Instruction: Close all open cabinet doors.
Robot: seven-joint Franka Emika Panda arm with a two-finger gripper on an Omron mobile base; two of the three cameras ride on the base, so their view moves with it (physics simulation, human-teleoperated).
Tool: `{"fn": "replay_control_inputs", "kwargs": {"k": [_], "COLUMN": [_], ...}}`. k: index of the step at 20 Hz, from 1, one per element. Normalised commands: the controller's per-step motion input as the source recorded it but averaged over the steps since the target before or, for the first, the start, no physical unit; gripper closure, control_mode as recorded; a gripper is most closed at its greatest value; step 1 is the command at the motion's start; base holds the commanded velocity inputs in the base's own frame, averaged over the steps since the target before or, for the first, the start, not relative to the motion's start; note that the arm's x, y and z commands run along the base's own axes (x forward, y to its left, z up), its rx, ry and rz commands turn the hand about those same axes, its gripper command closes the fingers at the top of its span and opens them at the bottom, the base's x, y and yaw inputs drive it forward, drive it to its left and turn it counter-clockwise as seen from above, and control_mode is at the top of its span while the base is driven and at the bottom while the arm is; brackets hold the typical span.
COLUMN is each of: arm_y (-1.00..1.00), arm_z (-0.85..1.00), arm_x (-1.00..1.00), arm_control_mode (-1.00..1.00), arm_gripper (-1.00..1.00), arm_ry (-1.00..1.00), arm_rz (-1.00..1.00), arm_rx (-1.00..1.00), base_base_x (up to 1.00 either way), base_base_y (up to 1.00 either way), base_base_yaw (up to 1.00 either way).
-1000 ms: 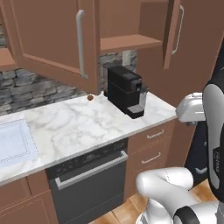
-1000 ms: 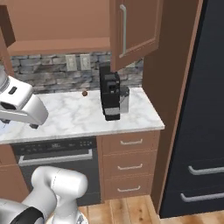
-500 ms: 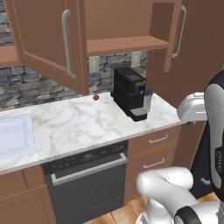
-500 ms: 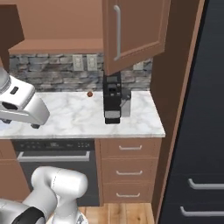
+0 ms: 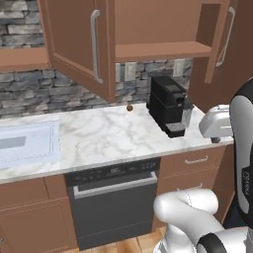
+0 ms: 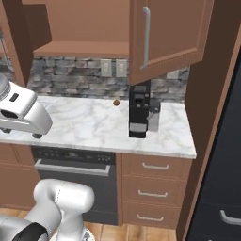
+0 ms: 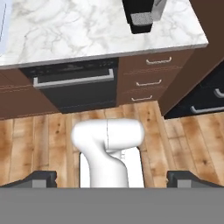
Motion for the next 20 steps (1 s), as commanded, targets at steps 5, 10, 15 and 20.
{"fn": "replay_control_inputs", "kwargs": {"k": [5, 10, 15, 20], "arm_y": [0.00, 0.00, 0.00, 0.00], "arm_z": [0.00, 0.00, 0.00, 0.00], "arm_x": [0.00, 0.00, 0.00, 0.00], "arm_control_mode": [1.00, 1.00, 1.00, 1.00], "arm_gripper": [-1.00, -1.00, -1.00, -1.00], "arm_ry": [0.00, 0.00, 0.00, 0.00], "arm_rz": [0.00, 0.00, 0.00, 0.00], "arm_rx": [0.00, 0.00, 0.00, 0.00], "base_base_x": [0.31, 0.38, 0.49, 0.46], "base_base_y": [-0.31, -0.24, -0.20, -0.15], "base_base_yaw": [0.15, 0.17, 0.14, 0.01]}}
